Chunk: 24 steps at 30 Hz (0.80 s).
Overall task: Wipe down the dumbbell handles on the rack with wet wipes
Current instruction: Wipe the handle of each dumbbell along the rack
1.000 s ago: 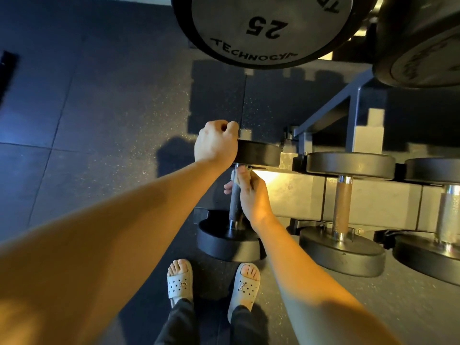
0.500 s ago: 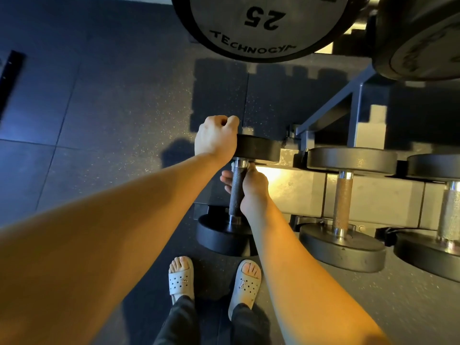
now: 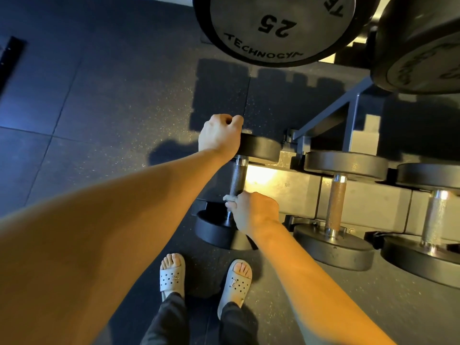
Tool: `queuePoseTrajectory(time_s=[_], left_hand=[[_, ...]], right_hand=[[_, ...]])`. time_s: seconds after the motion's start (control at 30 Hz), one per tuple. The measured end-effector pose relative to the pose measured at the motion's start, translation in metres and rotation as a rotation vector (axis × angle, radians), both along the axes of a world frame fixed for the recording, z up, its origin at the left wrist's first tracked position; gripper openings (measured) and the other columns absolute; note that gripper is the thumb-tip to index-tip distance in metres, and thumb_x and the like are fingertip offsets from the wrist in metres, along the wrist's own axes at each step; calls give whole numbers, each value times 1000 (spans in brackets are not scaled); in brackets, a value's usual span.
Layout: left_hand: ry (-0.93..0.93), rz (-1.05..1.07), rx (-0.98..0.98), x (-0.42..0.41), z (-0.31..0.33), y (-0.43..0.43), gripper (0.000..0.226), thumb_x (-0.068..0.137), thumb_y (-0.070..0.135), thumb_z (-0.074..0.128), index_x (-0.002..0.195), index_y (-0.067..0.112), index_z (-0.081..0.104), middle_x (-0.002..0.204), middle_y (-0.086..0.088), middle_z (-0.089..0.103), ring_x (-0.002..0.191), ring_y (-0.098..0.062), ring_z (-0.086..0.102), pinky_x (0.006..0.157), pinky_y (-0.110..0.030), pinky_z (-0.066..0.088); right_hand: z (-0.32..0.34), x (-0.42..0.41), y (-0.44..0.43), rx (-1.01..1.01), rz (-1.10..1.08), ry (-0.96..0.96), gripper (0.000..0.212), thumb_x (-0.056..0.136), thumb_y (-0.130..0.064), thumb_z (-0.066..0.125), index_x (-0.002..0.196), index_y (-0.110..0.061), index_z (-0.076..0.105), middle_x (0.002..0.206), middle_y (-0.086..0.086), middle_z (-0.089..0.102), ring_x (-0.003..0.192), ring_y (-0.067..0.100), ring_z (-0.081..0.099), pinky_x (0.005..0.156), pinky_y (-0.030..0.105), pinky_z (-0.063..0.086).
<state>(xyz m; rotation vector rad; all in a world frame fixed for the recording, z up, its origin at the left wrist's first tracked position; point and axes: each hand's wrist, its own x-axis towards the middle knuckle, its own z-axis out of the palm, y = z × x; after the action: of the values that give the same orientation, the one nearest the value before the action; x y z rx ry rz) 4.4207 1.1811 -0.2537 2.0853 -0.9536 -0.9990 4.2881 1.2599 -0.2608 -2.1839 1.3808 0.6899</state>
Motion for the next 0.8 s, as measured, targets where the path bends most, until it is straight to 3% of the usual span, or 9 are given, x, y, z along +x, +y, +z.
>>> queuePoseTrajectory(time_s=[0.13, 0.27, 0.4, 0.5, 0.63, 0.73, 0.8], left_hand=[[-6, -1, 3, 2, -4, -1, 38, 102, 34, 44, 86, 8, 65, 77, -6, 61, 70, -14, 57, 62, -24, 43], [-27, 41, 36, 3, -12, -3, 39, 101, 37, 45, 99, 4, 65, 81, -5, 61, 69, -14, 56, 60, -24, 40], [-117, -52, 50, 5, -7, -7, 28, 102, 27, 43, 82, 12, 55, 78, -7, 54, 71, -19, 49, 64, -31, 40], [-285, -200, 149, 5, 6, -12, 20, 104, 17, 37, 93, 12, 52, 91, -7, 53, 84, -24, 47, 76, -34, 39], [-325, -359, 162, 9, 16, 15, 18, 108, 17, 36, 91, 15, 43, 80, -3, 46, 78, -22, 47, 66, -32, 41], [-280, -424, 51, 23, 40, 57, 16, 104, 31, 52, 116, 21, 57, 100, 10, 59, 91, -14, 61, 78, -34, 53], [-178, -514, 25, 31, 73, 77, 29, 99, 25, 61, 128, 25, 58, 108, 5, 67, 95, -17, 67, 87, -39, 57]], right_hand=[[-10, -15, -12, 253, -104, -82, 31, 107, -29, 44, 122, -9, 63, 118, 13, 67, 108, 31, 64, 88, 39, 50], [-24, -33, -13, 511, -503, -339, 46, 107, -47, 41, 121, -8, 61, 106, 2, 61, 100, 18, 58, 96, 36, 47], [-22, -29, -9, 458, -546, -432, 52, 105, -54, 42, 130, -12, 61, 111, 0, 66, 103, 17, 62, 92, 34, 48], [-15, -18, -6, 319, -409, -397, 41, 103, -50, 50, 131, -23, 63, 122, 0, 67, 108, 22, 64, 89, 33, 50], [-11, -19, -5, 309, -396, -286, 29, 103, -33, 55, 123, -12, 62, 112, 5, 66, 104, 24, 62, 90, 38, 51], [8, -25, -3, 379, -609, -423, 19, 103, -27, 54, 98, -12, 64, 94, 5, 65, 88, 21, 60, 81, 39, 51], [43, -25, -5, 404, -716, -528, 24, 105, -30, 50, 88, -18, 61, 81, 2, 61, 72, 15, 54, 64, 30, 46]])
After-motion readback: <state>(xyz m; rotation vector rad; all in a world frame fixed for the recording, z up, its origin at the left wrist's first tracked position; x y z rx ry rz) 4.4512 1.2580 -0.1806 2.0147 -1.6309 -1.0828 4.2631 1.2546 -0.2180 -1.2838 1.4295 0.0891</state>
